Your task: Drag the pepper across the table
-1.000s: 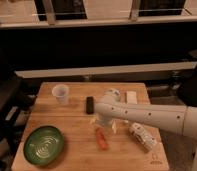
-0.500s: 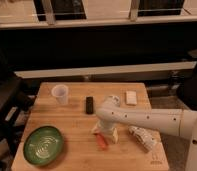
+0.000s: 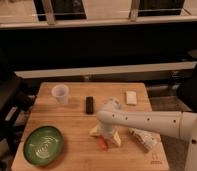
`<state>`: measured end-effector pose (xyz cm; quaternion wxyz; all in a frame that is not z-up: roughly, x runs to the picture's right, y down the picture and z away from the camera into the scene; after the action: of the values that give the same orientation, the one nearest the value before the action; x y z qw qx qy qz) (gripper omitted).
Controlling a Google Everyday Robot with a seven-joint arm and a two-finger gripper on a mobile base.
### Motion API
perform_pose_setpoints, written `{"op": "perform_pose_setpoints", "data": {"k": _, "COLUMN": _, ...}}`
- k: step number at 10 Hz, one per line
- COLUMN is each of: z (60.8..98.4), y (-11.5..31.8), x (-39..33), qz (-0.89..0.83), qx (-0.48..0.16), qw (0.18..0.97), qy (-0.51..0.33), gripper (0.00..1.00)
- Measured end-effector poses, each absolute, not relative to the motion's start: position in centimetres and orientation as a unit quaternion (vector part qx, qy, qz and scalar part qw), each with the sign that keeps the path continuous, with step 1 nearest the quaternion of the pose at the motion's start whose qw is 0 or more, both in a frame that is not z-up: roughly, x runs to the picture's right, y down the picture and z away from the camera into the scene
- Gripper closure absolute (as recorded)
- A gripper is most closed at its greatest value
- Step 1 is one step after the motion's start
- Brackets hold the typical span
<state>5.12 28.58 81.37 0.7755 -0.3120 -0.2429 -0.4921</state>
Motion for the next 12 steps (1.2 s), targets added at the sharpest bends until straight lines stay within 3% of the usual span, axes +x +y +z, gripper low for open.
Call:
{"op": "perform_pose_setpoints", "data": {"k": 9, "z": 80.65, "y": 27.85, "x": 5.17, "qz": -0.493, "qx": -0.312, "qw": 0.775, "qy": -0.243, "gripper": 0.2}}
{"op": "perform_pose_setpoints", "data": {"k": 10, "z": 80.61, "y": 27.76, "x": 5.17, "qz": -0.493, "qx": -0.311, "qw": 0.775, "qy": -0.243, "gripper": 0.22}}
{"op": "perform_pose_setpoints", "data": {"k": 12, "z": 80.61, "y": 27.75, "x": 5.15, "qz": -0.493, "qx": -0.311, "qw": 0.775, "qy": -0.243, "gripper": 0.42}}
